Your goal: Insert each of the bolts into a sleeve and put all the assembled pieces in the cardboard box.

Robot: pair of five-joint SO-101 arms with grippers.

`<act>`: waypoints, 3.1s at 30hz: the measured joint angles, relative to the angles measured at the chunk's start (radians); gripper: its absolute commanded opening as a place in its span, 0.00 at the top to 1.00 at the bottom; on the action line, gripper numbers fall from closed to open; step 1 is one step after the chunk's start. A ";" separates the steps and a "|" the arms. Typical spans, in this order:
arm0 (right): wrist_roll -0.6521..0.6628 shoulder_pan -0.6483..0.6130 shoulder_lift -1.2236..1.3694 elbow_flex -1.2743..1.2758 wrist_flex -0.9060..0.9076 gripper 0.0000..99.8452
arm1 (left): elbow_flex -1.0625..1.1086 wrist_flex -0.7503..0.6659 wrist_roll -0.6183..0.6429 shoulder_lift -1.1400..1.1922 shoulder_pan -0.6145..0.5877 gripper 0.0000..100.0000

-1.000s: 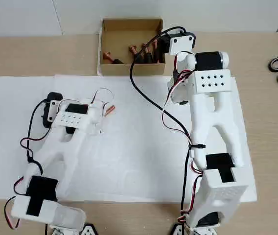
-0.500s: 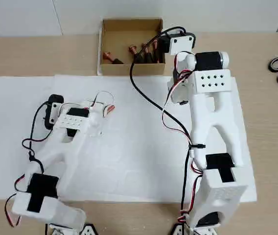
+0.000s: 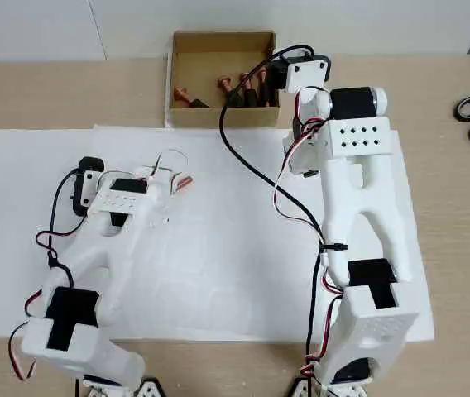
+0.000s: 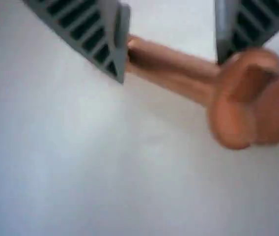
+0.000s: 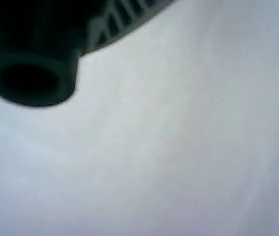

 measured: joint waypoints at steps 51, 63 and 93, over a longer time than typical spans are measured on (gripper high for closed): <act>0.000 0.000 0.000 0.000 0.000 1.00 | -0.072 0.097 -0.068 0.006 0.011 0.99; 0.000 0.000 0.000 0.000 0.000 1.00 | -0.571 0.726 -0.440 0.009 0.025 0.99; 0.000 0.000 0.000 0.000 0.000 1.00 | -0.578 1.011 -1.455 0.009 -0.078 0.99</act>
